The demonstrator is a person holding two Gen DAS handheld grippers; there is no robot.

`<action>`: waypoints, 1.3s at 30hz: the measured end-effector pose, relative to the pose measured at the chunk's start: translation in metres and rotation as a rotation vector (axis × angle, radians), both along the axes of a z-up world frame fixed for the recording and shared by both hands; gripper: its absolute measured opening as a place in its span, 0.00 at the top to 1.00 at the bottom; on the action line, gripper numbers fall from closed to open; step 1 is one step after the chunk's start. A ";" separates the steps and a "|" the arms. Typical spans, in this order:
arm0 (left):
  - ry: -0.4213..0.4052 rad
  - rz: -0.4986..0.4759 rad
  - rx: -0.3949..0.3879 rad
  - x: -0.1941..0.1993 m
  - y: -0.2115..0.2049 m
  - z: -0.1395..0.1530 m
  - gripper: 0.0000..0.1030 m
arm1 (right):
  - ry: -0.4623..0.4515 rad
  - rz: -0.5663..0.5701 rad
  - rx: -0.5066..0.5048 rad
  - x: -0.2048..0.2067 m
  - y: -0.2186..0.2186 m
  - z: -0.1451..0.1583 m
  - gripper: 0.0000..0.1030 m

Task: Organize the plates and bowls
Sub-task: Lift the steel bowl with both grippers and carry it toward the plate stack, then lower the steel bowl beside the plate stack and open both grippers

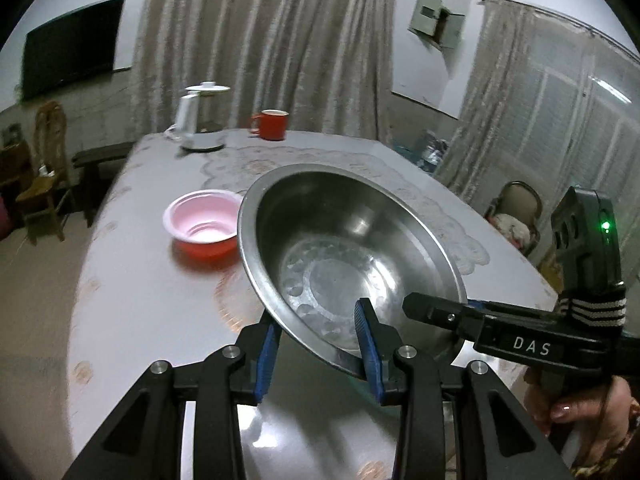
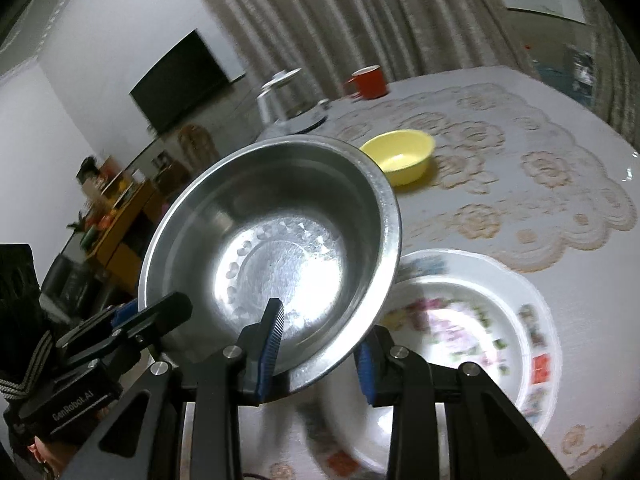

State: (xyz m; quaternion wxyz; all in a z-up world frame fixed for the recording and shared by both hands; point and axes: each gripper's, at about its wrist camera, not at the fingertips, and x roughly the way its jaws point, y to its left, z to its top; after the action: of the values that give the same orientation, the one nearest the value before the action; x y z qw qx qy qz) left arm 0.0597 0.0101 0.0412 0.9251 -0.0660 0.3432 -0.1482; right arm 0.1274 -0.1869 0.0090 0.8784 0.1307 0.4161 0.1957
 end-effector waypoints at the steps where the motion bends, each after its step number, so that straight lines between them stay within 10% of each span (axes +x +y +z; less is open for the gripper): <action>1: 0.000 0.013 0.001 -0.005 0.007 -0.002 0.64 | 0.006 0.018 0.001 -0.001 0.007 -0.002 0.68; 39: 0.180 0.173 -0.066 -0.048 0.076 -0.076 0.63 | 0.189 0.228 -0.074 -0.018 0.095 -0.060 0.66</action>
State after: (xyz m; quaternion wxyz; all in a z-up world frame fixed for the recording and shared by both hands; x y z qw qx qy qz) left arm 0.0112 0.0856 -0.0350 0.8972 -0.1389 0.4128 -0.0725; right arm 0.1095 -0.0917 -0.0509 0.8117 0.0678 0.5158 0.2655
